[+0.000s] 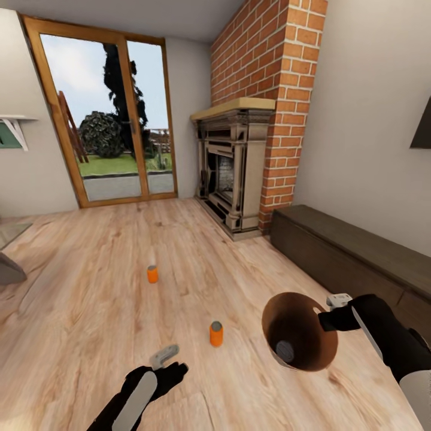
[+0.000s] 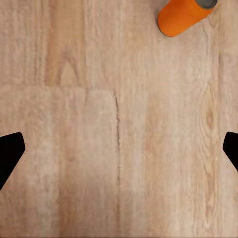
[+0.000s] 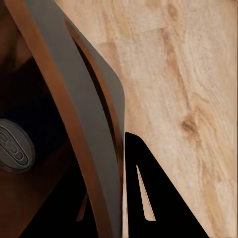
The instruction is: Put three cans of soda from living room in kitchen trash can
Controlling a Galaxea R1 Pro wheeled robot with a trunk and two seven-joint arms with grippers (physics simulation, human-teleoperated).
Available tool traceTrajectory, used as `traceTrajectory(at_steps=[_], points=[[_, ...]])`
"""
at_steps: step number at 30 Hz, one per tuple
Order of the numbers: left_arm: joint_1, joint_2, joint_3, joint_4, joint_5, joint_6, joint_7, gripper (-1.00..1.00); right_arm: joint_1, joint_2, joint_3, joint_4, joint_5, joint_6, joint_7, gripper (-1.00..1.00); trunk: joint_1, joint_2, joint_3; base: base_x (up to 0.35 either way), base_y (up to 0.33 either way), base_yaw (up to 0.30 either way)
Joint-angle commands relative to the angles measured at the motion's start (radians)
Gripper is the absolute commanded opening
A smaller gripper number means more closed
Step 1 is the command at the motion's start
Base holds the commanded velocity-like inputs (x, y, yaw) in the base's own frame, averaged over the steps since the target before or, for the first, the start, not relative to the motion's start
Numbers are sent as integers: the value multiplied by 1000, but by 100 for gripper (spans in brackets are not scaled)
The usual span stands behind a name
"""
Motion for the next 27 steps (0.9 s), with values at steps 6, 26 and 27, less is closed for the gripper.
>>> traceTrajectory(at_steps=[6,26,27], points=[[-7,-79,0,20,-175,-2,98,100,-2,35,-4,48,-11,0,3,-100,0,0,0,338,-159,0],[-61,-95,-3,152,-196,-39,102,100,-2,39,1,33,-10,26,4,-100,0,0,0,320,-194,-52],[-61,-93,-1,154,-194,-39,99,100,-2,40,3,34,-9,27,4,-100,0,0,0,319,-195,-267]])
